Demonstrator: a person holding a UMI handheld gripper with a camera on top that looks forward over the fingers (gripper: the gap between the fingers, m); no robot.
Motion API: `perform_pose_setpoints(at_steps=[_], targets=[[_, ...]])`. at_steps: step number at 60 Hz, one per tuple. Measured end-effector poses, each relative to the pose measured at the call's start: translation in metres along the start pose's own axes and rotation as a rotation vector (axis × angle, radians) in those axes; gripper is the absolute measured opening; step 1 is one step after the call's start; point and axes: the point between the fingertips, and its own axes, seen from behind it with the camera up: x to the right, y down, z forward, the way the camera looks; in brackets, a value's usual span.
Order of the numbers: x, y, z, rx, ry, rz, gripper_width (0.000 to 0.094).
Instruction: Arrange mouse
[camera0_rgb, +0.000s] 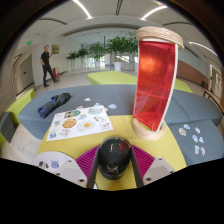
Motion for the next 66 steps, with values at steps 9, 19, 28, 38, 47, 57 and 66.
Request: perform_pose_setpoints(at_steps=[9,19,28,38,47,57,66], targets=[[0.007,0.003,-0.009,-0.03,0.028,0.082,0.0456],[-0.017,-0.044,-0.081,0.089,-0.005,0.034,0.0405],[-0.079,-0.046,-0.14,0.108,-0.094,0.017,0.0403],[-0.137,0.015,-0.135,0.032,-0.136,0.043,0.0402],[-0.139,0.075,-0.102,-0.071,-0.076,0.028,0.0404],[-0.139,0.073,-0.102,-0.1,-0.065,-0.039,0.0482],[-0.132,0.069,-0.117,-0.127,-0.062,-0.085,0.0846]])
